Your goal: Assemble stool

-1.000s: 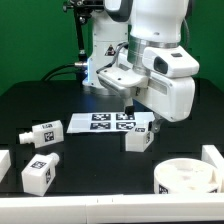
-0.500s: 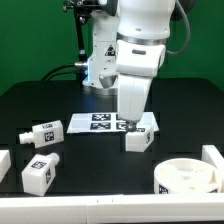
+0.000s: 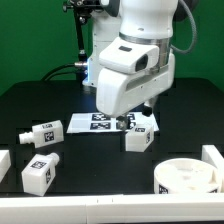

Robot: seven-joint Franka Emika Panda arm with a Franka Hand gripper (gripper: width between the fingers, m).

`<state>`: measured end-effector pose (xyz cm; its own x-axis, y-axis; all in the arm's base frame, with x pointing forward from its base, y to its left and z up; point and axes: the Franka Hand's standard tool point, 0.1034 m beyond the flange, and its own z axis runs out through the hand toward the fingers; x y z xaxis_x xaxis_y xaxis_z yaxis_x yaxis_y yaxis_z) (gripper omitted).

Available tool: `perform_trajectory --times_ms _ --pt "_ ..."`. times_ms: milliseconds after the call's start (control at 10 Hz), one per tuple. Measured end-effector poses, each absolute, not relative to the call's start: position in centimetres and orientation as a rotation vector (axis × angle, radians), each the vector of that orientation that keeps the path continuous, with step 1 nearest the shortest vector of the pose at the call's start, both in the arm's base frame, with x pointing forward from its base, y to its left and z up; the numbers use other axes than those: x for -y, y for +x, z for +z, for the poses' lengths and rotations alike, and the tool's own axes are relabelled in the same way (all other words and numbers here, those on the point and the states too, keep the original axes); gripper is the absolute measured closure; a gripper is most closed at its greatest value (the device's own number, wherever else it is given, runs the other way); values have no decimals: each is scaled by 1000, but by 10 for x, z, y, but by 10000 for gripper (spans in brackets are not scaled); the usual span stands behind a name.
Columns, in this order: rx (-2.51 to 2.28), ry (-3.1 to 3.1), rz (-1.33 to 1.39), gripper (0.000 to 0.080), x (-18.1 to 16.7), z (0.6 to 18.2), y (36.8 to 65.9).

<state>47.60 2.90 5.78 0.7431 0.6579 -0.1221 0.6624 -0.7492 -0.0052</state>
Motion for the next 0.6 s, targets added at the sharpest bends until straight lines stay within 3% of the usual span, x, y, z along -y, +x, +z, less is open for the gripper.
perform_trajectory --times_ms 200,600 --pt "-441 3110 -244 150 -25 54 484" --pt "-25 3152 -264 150 -24 52 485"
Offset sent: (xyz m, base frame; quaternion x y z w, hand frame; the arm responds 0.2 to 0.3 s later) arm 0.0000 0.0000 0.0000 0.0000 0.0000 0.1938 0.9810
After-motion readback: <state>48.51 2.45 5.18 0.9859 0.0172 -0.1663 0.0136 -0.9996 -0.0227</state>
